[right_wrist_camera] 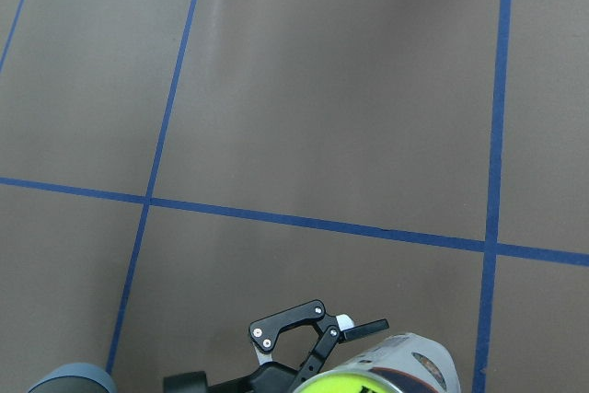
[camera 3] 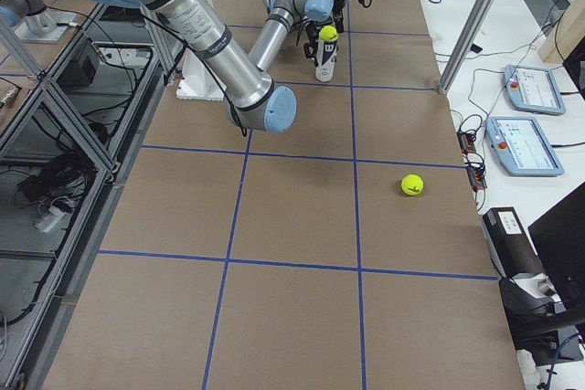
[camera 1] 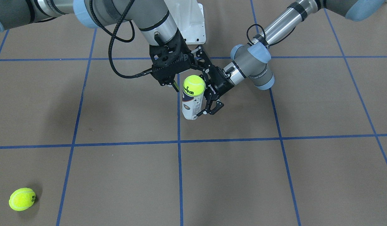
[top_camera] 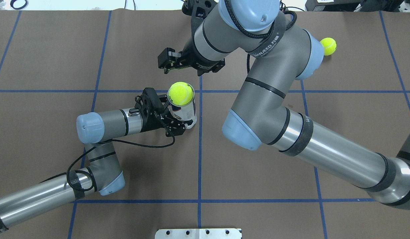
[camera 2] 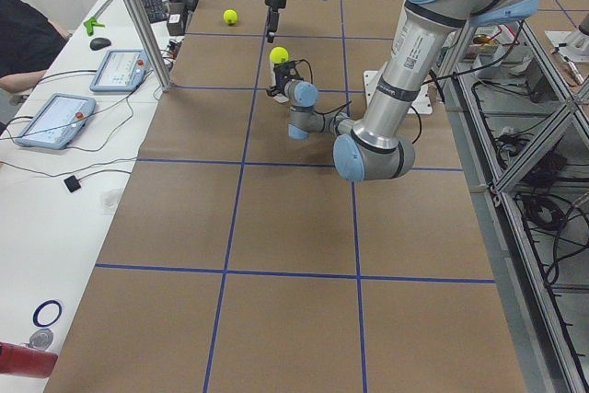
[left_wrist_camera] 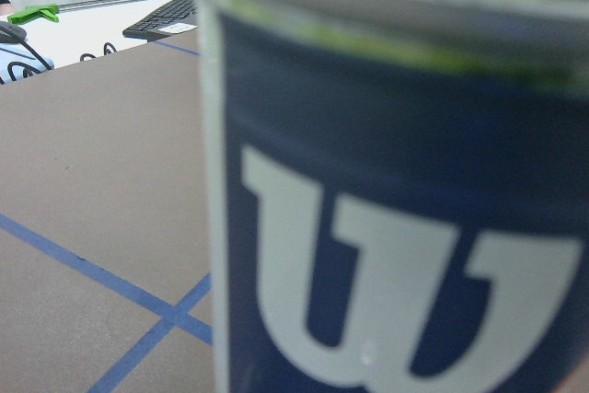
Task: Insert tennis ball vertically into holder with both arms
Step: 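Push the ball down into the can with the right gripper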
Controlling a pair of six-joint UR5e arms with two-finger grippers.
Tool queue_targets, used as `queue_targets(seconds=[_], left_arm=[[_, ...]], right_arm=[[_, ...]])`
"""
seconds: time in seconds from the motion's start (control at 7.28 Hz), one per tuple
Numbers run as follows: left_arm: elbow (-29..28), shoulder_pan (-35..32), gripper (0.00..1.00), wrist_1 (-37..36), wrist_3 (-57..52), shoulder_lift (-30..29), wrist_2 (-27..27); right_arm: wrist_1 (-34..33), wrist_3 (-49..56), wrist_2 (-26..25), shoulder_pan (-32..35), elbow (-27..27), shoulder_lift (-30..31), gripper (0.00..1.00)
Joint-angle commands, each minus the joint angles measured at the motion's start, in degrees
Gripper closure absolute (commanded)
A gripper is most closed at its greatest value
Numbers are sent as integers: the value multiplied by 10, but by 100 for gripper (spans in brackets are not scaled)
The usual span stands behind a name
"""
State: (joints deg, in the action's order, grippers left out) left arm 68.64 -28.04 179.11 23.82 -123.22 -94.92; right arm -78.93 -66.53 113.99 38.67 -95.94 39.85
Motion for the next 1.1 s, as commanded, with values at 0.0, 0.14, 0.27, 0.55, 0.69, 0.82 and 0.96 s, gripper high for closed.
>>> queue_targets(seconds=[0.0,0.14,0.27,0.55,0.69,0.82,0.96], left_arm=[[0,0,14,0,0,0,0],[-1,0,17,0,0,1,-1],[0,0,18,0,0,1,0],[0,0,17,1,0,1,-1],[0,0,17,1,0,2,-1],[0,0,17,1,0,2,-1],[0,0,17,1,0,2,-1]], right_arm=[[0,0,0,0,0,0,4],[0,0,0,0,0,0,3],[0,0,0,0,-4,1,4],[0,0,0,0,-5,4,75],[0,0,-1,0,-5,3,100],[3,0,-6,-1,-5,5,100],[3,0,-7,-1,-5,4,100]])
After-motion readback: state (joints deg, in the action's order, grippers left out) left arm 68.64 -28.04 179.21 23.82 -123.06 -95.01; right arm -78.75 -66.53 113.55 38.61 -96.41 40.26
